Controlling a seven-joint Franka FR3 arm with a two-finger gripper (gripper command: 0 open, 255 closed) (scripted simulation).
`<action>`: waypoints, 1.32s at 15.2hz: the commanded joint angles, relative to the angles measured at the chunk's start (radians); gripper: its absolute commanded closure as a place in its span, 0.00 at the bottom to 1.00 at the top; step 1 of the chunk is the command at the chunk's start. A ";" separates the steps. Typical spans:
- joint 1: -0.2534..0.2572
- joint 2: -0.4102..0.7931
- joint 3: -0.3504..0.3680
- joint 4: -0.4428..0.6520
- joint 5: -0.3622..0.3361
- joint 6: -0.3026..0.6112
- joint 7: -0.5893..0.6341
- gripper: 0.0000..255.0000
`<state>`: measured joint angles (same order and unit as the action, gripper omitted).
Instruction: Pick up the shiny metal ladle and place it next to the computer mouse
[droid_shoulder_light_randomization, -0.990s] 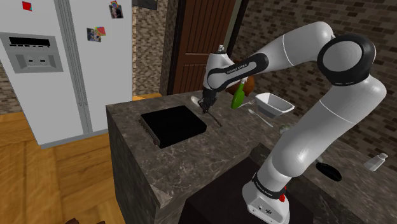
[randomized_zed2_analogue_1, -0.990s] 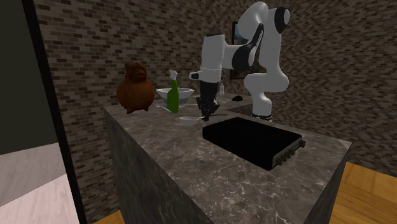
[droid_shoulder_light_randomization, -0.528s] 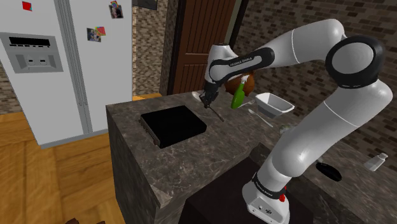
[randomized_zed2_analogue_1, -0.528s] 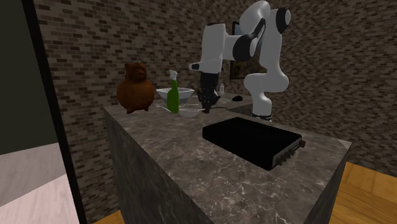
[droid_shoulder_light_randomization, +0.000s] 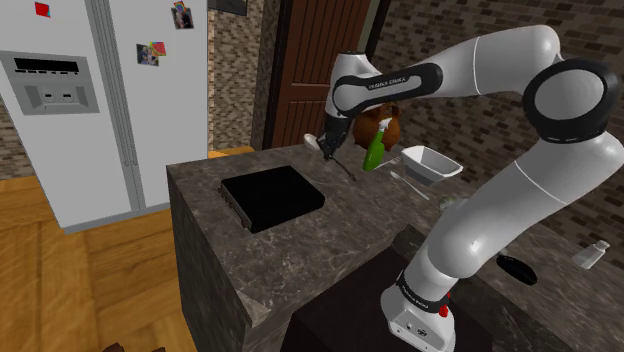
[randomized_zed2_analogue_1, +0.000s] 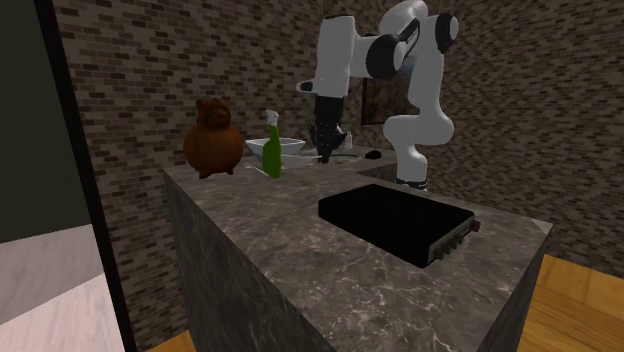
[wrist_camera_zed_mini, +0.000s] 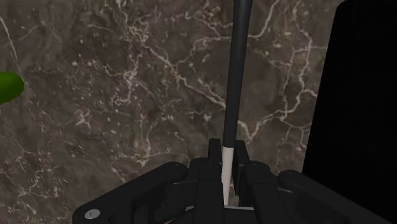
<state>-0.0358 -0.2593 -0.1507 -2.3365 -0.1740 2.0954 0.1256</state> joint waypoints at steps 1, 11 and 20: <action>-0.007 -0.038 -0.006 -0.026 -0.007 -0.011 -0.009 1.00; -0.115 -0.395 -0.091 -0.306 -0.109 -0.068 -0.129 1.00; -0.277 -0.710 -0.203 -0.464 -0.237 -0.200 -0.306 1.00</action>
<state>-0.2926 -0.9366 -0.3388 -2.7913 -0.3945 1.9157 -0.1545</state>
